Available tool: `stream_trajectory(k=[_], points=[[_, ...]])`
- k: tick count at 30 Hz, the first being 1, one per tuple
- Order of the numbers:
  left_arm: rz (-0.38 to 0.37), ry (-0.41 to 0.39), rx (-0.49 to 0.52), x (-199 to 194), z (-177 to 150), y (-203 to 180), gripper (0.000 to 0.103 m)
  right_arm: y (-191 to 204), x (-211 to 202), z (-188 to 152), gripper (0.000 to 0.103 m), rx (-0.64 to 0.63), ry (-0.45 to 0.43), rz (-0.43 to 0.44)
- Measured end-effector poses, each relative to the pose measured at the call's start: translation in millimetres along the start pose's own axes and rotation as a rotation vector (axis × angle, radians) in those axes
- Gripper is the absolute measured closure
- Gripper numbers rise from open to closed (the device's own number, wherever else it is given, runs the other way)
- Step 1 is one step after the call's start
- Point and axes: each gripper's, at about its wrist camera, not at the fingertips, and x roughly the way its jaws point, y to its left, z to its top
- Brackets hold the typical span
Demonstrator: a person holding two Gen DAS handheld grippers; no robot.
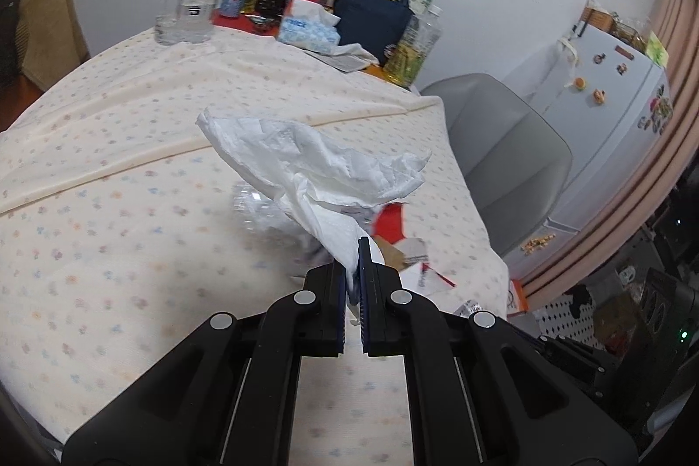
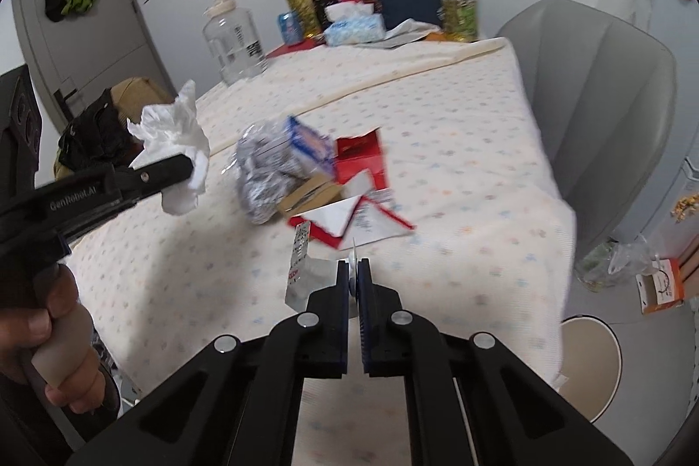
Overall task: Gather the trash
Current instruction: 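Carry both items over the bin and open both tools to drop them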
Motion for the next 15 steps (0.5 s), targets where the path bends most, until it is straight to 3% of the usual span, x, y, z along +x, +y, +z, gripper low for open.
stream_trajectory(k=[15], points=[[-0.103, 0.08, 0.153, 51.8, -5.8, -102.7, 0.097, -110.2, -43.5, -7.8, 0.098, 0.182, -0.086, -0.139]])
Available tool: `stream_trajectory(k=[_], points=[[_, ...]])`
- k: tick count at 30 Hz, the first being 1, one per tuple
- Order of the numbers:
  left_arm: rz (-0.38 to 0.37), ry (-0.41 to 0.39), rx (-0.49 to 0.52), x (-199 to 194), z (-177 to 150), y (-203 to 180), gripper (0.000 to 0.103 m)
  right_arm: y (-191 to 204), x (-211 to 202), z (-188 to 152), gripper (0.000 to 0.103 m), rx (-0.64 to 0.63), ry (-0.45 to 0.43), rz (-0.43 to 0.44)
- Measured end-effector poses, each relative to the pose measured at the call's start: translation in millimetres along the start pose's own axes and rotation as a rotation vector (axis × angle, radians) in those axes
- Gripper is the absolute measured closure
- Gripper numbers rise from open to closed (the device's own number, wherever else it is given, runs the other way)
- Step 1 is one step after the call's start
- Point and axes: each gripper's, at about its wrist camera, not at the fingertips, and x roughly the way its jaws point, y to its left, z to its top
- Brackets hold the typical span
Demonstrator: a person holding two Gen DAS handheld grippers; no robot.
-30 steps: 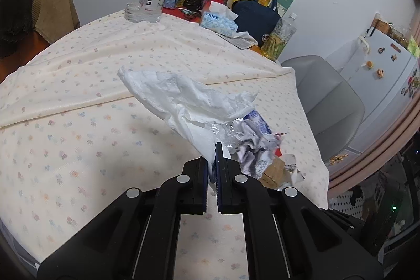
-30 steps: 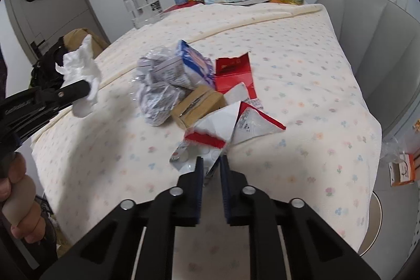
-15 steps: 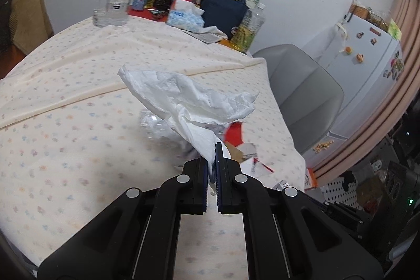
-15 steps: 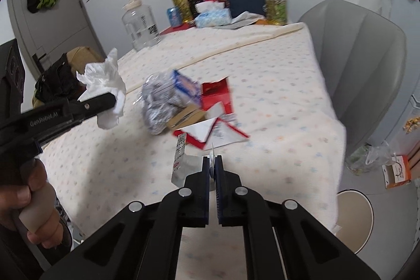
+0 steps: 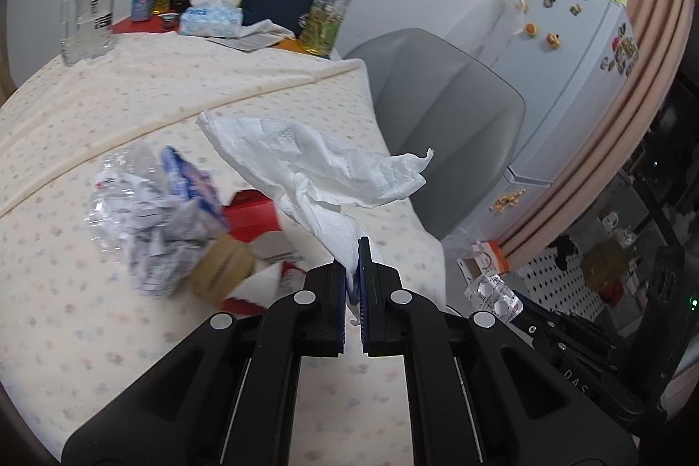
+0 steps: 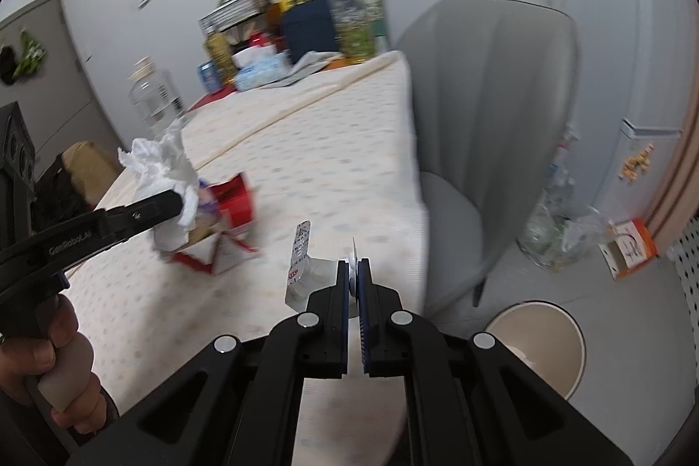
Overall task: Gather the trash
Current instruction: 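Carry both items over the bin and open both tools to drop them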
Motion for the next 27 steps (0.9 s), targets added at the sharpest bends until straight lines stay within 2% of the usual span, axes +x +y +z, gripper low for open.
stream_trajectory(k=[13, 27], points=[[-0.068, 0.093, 0.105, 61.0, -0.9, -73.2, 0.097, -101.5, -5.6, -7.5, 0.098, 0.171, -0.011, -0.119], [-0.108, 0.205, 0.221, 121.8, -14.5, -146.3, 0.097, -185.7, 2.4, -28.4, 0.098, 0.311, 0.013, -0.203]])
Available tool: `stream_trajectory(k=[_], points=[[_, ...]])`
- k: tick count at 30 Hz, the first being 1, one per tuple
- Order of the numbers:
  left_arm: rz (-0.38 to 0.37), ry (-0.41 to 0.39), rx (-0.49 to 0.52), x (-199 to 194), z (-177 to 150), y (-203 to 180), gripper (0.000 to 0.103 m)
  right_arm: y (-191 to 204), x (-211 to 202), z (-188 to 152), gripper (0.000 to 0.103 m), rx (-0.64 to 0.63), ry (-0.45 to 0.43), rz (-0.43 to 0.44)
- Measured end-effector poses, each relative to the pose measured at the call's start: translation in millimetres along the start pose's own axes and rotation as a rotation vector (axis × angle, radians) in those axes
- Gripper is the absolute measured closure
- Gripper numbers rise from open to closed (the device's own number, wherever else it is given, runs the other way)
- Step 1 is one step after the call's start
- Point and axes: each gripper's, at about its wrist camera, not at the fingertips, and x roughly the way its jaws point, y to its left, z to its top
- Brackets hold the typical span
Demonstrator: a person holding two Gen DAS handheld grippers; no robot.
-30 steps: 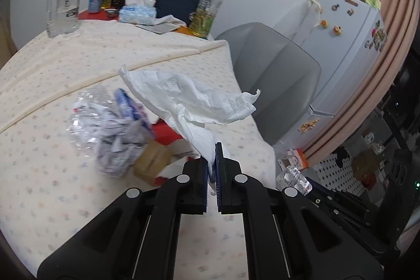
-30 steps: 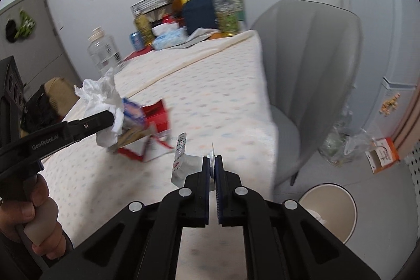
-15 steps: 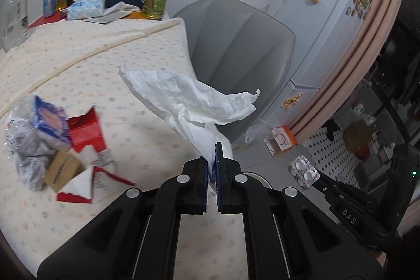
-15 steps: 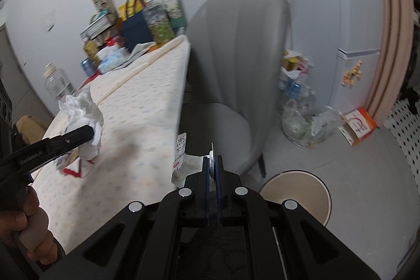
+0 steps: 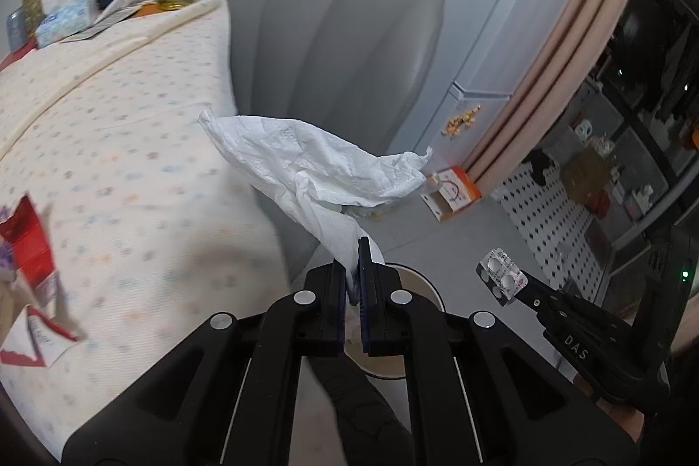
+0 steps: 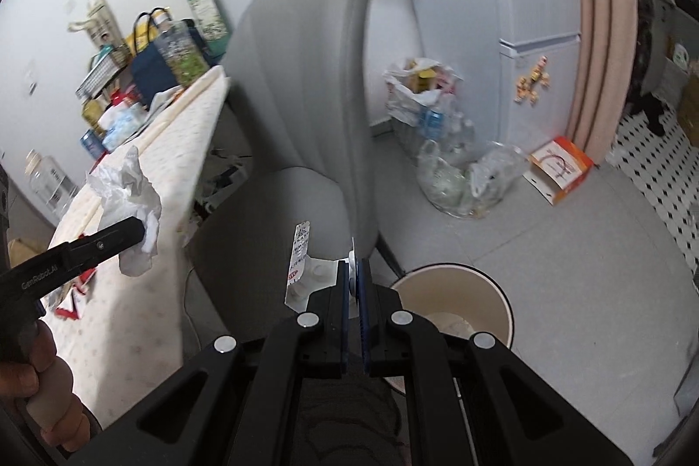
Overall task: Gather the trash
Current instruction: 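Carry both items over the bin and open both tools to drop them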
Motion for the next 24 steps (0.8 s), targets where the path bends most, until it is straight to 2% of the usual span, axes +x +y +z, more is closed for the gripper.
stream_trajectory(k=[8, 12, 13, 14, 16, 21, 24], points=[[-0.001, 0.053, 0.053, 30.6, 3.0, -32.2, 0.097, -46.8, 26.3, -0.6, 0.097, 0.087, 0.032, -0.024], [-0.001, 0.078, 0.069, 42.7, 1.9, -43.1, 0.097, -61.0, 39.0, 1.2, 0.092, 0.124, 0.038, -0.036], [0.0, 0.084, 0.075, 45.8, 1.5, -46.2, 0.097, -66.0, 41.6, 1.0, 0.083, 0.142, 0.041, -0.034], [-0.001, 0.088, 0.08, 48.1, 2.0, -48.1, 0.097, -69.7, 42.5, 0.5, 0.066, 0.154, 0.039, -0.038], [-0.001, 0.096, 0.091, 53.3, 1.4, -52.7, 0.097, -75.1, 41.2, 0.0, 0.05, 0.159, 0.024, -0.044], [-0.01, 0.123, 0.11, 67.1, 0.0, -66.3, 0.097, -90.8, 34.4, -2.0, 0.044, 0.182, 0.018, -0.058], [-0.023, 0.143, 0.127, 75.5, -1.2, -77.3, 0.097, -101.8, 23.7, -4.3, 0.034, 0.205, 0.005, -0.084]])
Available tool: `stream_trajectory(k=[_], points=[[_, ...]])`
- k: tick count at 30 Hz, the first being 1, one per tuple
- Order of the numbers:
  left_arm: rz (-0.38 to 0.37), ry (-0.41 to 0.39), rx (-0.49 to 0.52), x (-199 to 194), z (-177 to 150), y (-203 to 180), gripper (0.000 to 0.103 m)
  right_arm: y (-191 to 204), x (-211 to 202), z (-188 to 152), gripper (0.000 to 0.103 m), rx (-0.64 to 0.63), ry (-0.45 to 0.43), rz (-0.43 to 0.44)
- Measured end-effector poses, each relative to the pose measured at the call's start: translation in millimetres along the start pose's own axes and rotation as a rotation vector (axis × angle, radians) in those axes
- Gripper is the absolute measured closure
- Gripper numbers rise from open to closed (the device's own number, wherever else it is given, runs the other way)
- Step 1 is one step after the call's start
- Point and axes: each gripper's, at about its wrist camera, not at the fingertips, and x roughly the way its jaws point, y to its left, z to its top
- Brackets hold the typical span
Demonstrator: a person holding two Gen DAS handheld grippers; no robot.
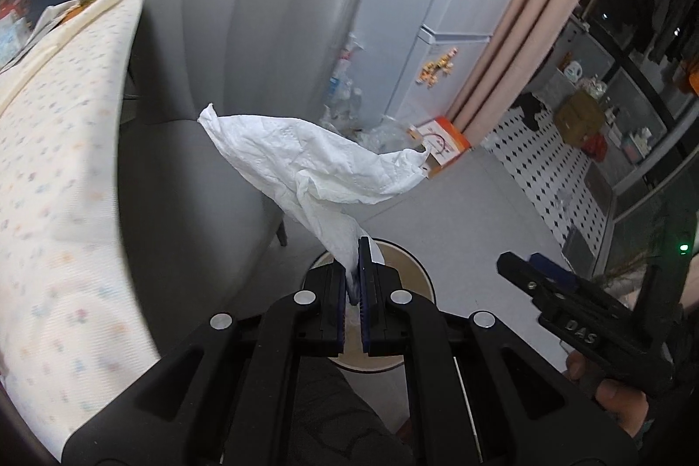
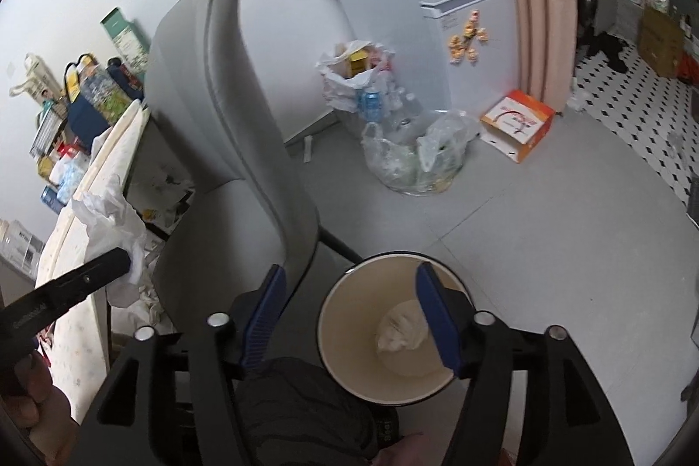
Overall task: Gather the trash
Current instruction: 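Carry both items over the bin and open both tools to drop them, then move both open tools back over the table trash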
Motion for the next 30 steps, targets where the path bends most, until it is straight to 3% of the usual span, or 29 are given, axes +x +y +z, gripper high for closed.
stream_trajectory(k=[2, 4, 14, 16, 17, 18, 27, 30], points=[[-0.016, 0.018, 0.021, 7.6, 1.3, -10.3, 0.097, -10.4, -11.8, -0.6, 0.024, 0.018, -0.025, -0.021], [-0.033, 0.032, 0.042, 14.6, 2.0, -22.0, 0.097, -18.3, -21.0, -0.8, 0.022, 0.035, -0.042, -0.039], [-0.108, 0.137, 0.098, 51.2, -5.0, -59.6, 0.096, -52.2, -52.2, -0.8, 0.017, 0.105, -0.102, -0.095], [-0.112, 0.149, 0.086, 55.2, -5.6, -59.9, 0.081, -55.1, -55.4, -1.2, 0.017, 0.107, -0.104, -0.098], [-0.113, 0.143, 0.076, 54.2, -7.0, -56.9, 0.057, -55.3, -56.4, -0.7, 0.017, 0.108, -0.106, -0.099], [-0.113, 0.131, 0.063, 51.9, -7.1, -55.2, 0.045, -54.9, -57.3, -0.4, 0.017, 0.108, -0.109, -0.098], [-0.149, 0.072, 0.008, 22.9, 0.8, -31.1, 0.034, -37.9, -61.6, 1.1, 0.016, 0.082, -0.126, -0.077], [-0.145, 0.032, -0.024, 5.7, 3.7, -16.4, 0.027, -24.6, -63.2, 0.4, 0.01, 0.057, -0.141, -0.068]])
